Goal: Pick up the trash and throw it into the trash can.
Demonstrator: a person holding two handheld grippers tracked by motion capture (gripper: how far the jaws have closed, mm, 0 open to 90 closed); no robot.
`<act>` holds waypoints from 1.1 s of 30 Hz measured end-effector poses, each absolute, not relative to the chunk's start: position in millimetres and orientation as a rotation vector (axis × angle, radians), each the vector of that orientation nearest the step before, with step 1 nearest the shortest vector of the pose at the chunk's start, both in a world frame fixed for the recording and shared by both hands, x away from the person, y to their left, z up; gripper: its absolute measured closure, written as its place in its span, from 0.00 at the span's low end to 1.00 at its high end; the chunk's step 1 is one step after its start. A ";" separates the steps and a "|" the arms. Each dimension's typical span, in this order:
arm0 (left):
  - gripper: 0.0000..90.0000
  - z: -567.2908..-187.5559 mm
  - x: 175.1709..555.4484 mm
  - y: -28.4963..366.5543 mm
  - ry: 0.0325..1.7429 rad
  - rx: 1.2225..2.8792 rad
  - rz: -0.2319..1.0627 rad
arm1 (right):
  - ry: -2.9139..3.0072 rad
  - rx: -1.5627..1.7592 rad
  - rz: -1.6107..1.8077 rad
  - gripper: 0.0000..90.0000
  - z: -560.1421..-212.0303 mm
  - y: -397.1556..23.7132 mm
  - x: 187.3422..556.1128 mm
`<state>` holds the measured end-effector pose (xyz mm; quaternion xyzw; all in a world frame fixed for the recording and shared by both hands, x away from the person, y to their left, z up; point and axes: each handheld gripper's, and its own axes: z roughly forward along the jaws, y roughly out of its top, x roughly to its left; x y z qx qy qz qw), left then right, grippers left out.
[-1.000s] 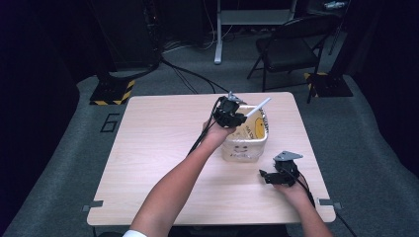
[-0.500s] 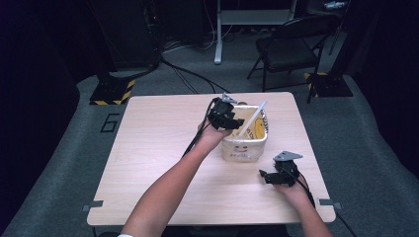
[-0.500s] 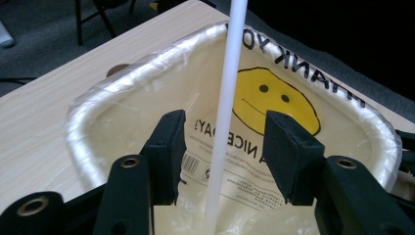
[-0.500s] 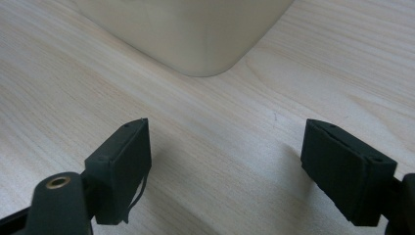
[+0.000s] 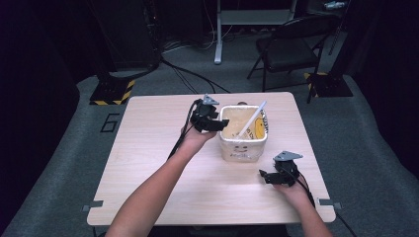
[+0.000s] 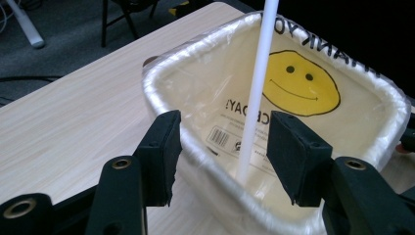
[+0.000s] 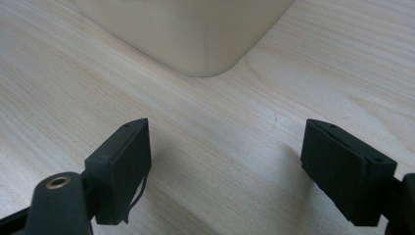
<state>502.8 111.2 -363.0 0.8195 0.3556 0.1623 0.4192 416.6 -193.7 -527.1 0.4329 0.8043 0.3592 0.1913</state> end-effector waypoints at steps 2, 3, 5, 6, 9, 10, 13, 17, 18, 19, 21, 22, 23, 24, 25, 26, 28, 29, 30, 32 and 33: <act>0.51 -364.7 500.3 118.3 0.900 2.050 0.415 | 2.259 1.215 1.008 0.20 -527.1 -193.7 416.6; 0.51 -366.0 499.5 122.4 0.900 2.052 0.420 | 2.259 1.217 1.009 0.20 -527.1 -193.6 416.6; 0.51 -370.4 498.5 129.0 0.922 2.038 0.419 | 2.259 1.217 1.009 0.20 -527.1 -193.6 416.6; 0.51 -372.3 498.3 132.7 0.927 2.044 0.417 | 2.259 1.216 1.009 0.20 -527.1 -193.6 416.6; 0.51 -378.6 497.0 141.5 0.948 2.035 0.419 | 2.259 1.217 1.008 0.20 -527.1 -193.6 416.6; 0.51 -380.4 496.6 144.2 0.952 2.033 0.419 | 2.258 1.216 1.009 0.20 -527.1 -193.6 416.6; 0.51 -384.4 495.3 150.7 0.962 2.027 0.420 | 2.258 1.217 1.009 0.20 -527.1 -193.5 416.7; 0.51 -387.6 492.7 156.3 0.970 2.022 0.422 | 2.258 1.217 1.008 0.20 -527.1 -193.4 416.7; 0.51 -388.3 491.7 157.5 0.971 2.021 0.423 | 2.258 1.217 1.008 0.20 -527.1 -193.4 416.7; 0.51 -389.3 490.7 158.5 0.972 2.018 0.422 | 2.258 1.217 1.008 0.20 -527.1 -193.4 416.7; 0.51 -391.8 488.5 160.5 0.973 2.016 0.424 | 2.258 1.218 1.008 0.20 -527.1 -193.4 416.7; 0.51 -393.2 487.5 161.6 0.973 2.018 0.424 | 2.258 1.217 1.008 0.20 -527.1 -193.4 416.7; 0.51 -394.9 486.4 162.7 0.975 2.017 0.425 | 2.258 1.217 1.008 0.20 -527.1 -193.4 416.7; 0.51 -396.8 485.4 163.9 0.979 2.016 0.424 | 2.258 1.217 1.008 0.20 -527.1 -193.4 416.7; 0.51 -398.6 484.3 165.3 0.982 2.018 0.424 | 2.258 1.217 1.008 0.20 -527.1 -193.4 416.7; 0.51 -400.6 483.1 166.6 0.986 2.013 0.423 | 2.257 1.217 1.008 0.20 -527.1 -193.4 416.7; 0.51 -404.7 480.8 169.9 0.989 2.019 0.423 | 2.258 1.217 1.008 0.20 -527.1 -193.4 416.7; 0.51 -406.8 479.6 171.7 0.989 2.021 0.422 | 2.258 1.217 1.008 0.20 -527.1 -193.4 416.7; 0.51 -409.0 478.2 173.4 0.995 2.020 0.424 | 2.258 1.217 1.008 0.20 -527.1 -193.4 416.7; 0.51 -413.7 475.9 176.9 1.003 2.021 0.424 | 2.258 1.217 1.008 0.20 -527.1 -193.4 416.7; 0.51 -416.0 474.8 179.0 1.005 2.023 0.426 | 2.258 1.217 1.008 0.20 -527.1 -193.4 416.7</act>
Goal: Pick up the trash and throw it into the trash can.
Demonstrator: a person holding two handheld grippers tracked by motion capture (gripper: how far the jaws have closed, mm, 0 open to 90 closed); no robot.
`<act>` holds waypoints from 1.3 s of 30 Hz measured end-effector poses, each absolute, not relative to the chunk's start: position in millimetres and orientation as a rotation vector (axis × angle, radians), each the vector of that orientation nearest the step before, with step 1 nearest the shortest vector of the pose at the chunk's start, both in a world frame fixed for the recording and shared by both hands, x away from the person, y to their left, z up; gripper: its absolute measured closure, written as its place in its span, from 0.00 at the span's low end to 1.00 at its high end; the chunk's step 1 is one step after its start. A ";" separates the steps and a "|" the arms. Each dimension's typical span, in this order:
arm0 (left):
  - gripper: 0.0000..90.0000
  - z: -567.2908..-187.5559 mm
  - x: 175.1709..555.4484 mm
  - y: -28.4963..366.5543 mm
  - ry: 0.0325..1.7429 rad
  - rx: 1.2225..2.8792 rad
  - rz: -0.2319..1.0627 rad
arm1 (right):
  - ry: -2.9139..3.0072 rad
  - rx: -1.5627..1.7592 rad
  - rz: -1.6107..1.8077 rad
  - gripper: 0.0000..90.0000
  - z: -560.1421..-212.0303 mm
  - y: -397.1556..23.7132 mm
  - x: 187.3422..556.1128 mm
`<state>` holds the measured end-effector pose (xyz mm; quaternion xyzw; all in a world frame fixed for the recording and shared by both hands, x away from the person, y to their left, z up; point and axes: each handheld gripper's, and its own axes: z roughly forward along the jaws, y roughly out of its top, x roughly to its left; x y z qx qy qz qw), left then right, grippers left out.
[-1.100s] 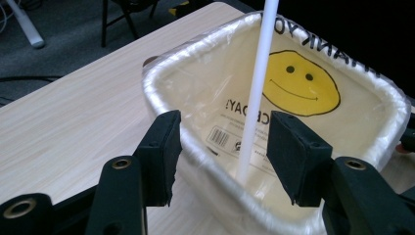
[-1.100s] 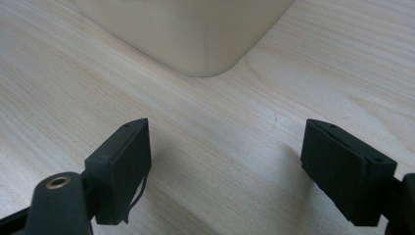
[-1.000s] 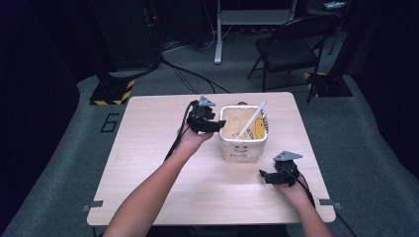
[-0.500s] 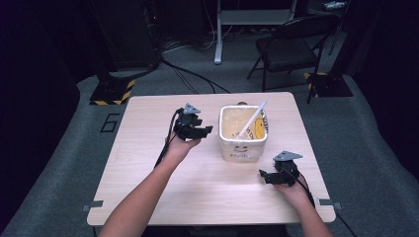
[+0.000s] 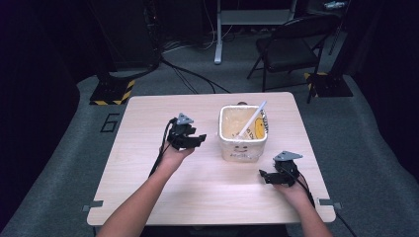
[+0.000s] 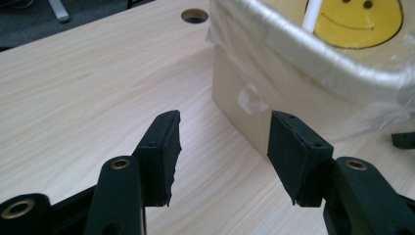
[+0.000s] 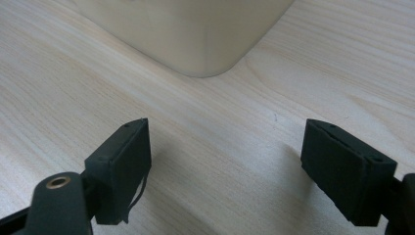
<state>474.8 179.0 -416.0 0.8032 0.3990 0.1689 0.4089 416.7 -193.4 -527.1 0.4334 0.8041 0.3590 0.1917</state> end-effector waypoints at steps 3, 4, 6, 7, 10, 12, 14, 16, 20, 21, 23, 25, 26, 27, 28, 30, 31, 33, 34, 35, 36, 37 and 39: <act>0.51 -422.6 471.9 184.8 1.015 2.028 0.426 | 2.256 1.218 1.008 0.20 -527.1 -193.3 416.6; 0.51 -424.8 470.7 186.7 1.020 2.023 0.428 | 2.256 1.218 1.007 0.20 -527.1 -193.2 416.5; 0.50 -428.9 469.0 191.1 1.031 2.020 0.429 | 2.256 1.218 1.007 0.20 -527.1 -193.2 416.5; 0.50 -431.0 468.2 193.4 1.037 2.020 0.429 | 2.256 1.218 1.007 0.20 -527.1 -193.2 416.5; 0.51 -437.9 466.3 200.7 1.056 2.020 0.428 | 2.256 1.218 1.007 0.20 -527.1 -193.2 416.5; 0.51 -440.9 465.4 204.4 1.068 2.019 0.429 | 2.256 1.217 1.007 0.20 -527.1 -193.2 416.5; 0.51 -443.8 464.3 208.4 1.074 2.015 0.430 | 2.256 1.218 1.007 0.20 -527.1 -193.2 416.5; 0.51 -446.5 463.1 212.1 1.079 2.010 0.432 | 2.256 1.218 1.007 0.20 -527.1 -193.2 416.5; 0.51 -451.5 460.3 219.0 1.088 2.017 0.441 | 2.256 1.217 1.007 0.20 -527.1 -193.2 416.5; 0.51 -452.5 459.4 220.6 1.092 2.019 0.445 | 2.256 1.217 1.007 0.20 -527.1 -193.2 416.5; 0.51 -455.4 457.9 223.8 1.097 2.017 0.449 | 2.255 1.218 1.007 0.20 -527.1 -193.1 416.4; 0.51 -458.0 456.2 226.4 1.099 2.025 0.451 | 2.255 1.220 1.007 0.20 -527.1 -193.0 416.3; 0.51 -459.4 455.4 227.6 1.098 2.030 0.453 | 2.255 1.221 1.007 0.20 -527.1 -192.9 416.3; 0.51 -460.9 454.4 228.6 1.098 2.030 0.454 | 2.254 1.224 1.008 0.20 -527.1 -192.8 416.1; 0.51 -462.5 453.6 229.6 1.096 2.032 0.452 | 2.254 1.224 1.007 0.20 -527.1 -192.8 416.1; 0.51 -465.3 452.3 231.3 1.099 2.038 0.457 | 2.254 1.224 1.008 0.20 -527.1 -192.8 416.1; 0.51 -467.0 451.9 232.4 1.102 2.036 0.455 | 2.255 1.220 1.007 0.20 -527.1 -193.0 416.3; 0.51 -469.3 451.1 233.5 1.106 2.034 0.454 | 2.254 1.223 1.007 0.20 -527.1 -192.8 416.1; 0.50 -470.3 450.7 234.1 1.108 2.035 0.454 | 2.254 1.223 1.007 0.20 -527.1 -192.8 416.1; 0.50 -471.5 450.5 234.6 1.107 2.036 0.451 | 2.254 1.222 1.007 0.20 -527.1 -192.9 416.2; 0.50 -472.6 450.0 234.6 1.112 2.035 0.452 | 2.254 1.224 1.007 0.20 -527.1 -192.8 416.1; 0.50 -473.9 449.9 235.3 1.108 2.039 0.449 | 2.255 1.223 1.007 0.20 -527.1 -192.9 416.1; 0.50 -476.5 449.1 235.8 1.112 2.038 0.450 | 2.255 1.219 1.007 0.20 -527.1 -193.0 416.3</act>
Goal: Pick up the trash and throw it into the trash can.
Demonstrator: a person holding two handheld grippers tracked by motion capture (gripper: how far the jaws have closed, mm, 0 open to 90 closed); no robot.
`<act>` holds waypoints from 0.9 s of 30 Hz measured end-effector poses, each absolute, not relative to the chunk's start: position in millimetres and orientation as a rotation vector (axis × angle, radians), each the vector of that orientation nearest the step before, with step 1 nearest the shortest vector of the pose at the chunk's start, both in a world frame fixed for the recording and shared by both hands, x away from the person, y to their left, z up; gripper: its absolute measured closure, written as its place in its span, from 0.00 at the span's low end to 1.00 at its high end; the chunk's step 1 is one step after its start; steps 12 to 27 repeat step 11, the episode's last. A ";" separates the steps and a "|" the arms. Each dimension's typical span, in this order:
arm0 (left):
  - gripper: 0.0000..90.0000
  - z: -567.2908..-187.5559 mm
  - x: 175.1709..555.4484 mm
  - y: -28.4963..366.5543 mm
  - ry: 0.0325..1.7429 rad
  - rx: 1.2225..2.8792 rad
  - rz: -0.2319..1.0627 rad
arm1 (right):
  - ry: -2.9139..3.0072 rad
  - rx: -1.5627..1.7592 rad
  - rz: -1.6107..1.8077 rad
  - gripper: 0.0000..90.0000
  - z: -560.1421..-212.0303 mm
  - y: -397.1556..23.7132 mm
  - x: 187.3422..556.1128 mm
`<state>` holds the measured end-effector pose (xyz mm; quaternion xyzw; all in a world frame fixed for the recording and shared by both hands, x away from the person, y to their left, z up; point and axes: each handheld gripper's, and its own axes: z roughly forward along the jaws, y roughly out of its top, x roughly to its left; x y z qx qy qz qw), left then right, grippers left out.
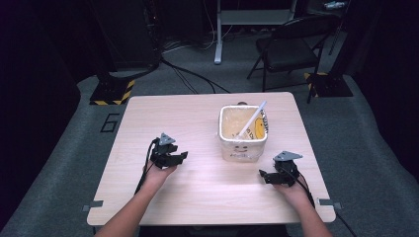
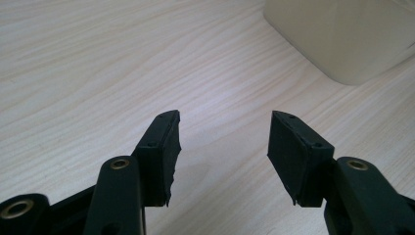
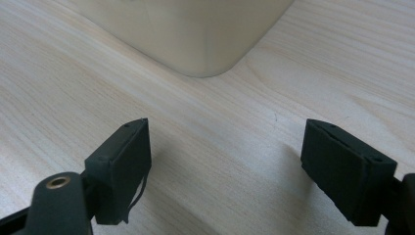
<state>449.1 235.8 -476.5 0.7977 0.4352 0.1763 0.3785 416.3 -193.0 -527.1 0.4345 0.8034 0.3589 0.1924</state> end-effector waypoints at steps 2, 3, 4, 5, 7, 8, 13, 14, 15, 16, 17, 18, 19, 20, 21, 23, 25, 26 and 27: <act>0.50 -479.9 448.3 236.2 1.119 2.041 0.450 | 2.254 1.222 1.007 0.20 -527.1 -192.9 416.2; 0.50 -480.9 448.1 236.4 1.119 2.047 0.454 | 2.255 1.221 1.008 0.20 -527.1 -192.9 416.3; 0.50 -482.2 447.6 236.6 1.121 2.046 0.452 | 2.255 1.219 1.007 0.20 -527.1 -193.0 416.3; 0.49 -483.5 447.2 237.4 1.121 2.049 0.460 | 2.255 1.220 1.007 0.20 -527.1 -193.0 416.3; 0.49 -485.1 446.5 239.0 1.124 2.053 0.455 | 2.254 1.222 1.007 0.20 -527.1 -192.9 416.2; 0.49 -486.5 446.1 240.1 1.125 2.055 0.459 | 2.255 1.218 1.007 0.20 -527.1 -193.1 416.4; 0.47 -493.3 445.9 243.2 1.148 2.064 0.451 | 2.255 1.218 1.007 0.20 -527.1 -193.0 416.4; 0.47 -493.3 445.9 243.2 1.148 2.064 0.451 | 2.255 1.218 1.007 0.20 -527.1 -193.0 416.4; 0.47 -493.3 445.9 243.2 1.148 2.064 0.451 | 2.255 1.218 1.007 0.20 -527.1 -193.0 416.4; 0.47 -493.3 445.9 243.2 1.148 2.064 0.451 | 2.255 1.218 1.007 0.20 -527.1 -193.0 416.4; 0.47 -493.3 445.9 243.2 1.148 2.064 0.451 | 2.255 1.218 1.007 0.20 -527.1 -193.0 416.4; 0.47 -493.3 445.9 243.2 1.148 2.064 0.451 | 2.255 1.218 1.007 0.20 -527.1 -193.0 416.4; 0.47 -493.3 445.9 243.2 1.148 2.064 0.451 | 2.255 1.218 1.007 0.20 -527.1 -193.0 416.4; 0.47 -493.3 445.9 243.2 1.148 2.064 0.451 | 2.255 1.218 1.007 0.20 -527.1 -193.0 416.4; 0.47 -493.3 445.9 243.2 1.148 2.064 0.451 | 2.255 1.218 1.007 0.20 -527.1 -193.0 416.4; 0.47 -493.3 445.9 243.2 1.148 2.064 0.451 | 2.255 1.218 1.007 0.20 -527.1 -193.0 416.4; 0.47 -493.3 445.9 243.2 1.148 2.064 0.451 | 2.255 1.218 1.007 0.20 -527.1 -193.0 416.4; 0.47 -493.3 445.9 243.2 1.148 2.064 0.451 | 2.255 1.218 1.007 0.20 -527.1 -193.0 416.4; 0.47 -493.3 445.9 243.2 1.148 2.064 0.451 | 2.255 1.218 1.007 0.20 -527.1 -193.0 416.4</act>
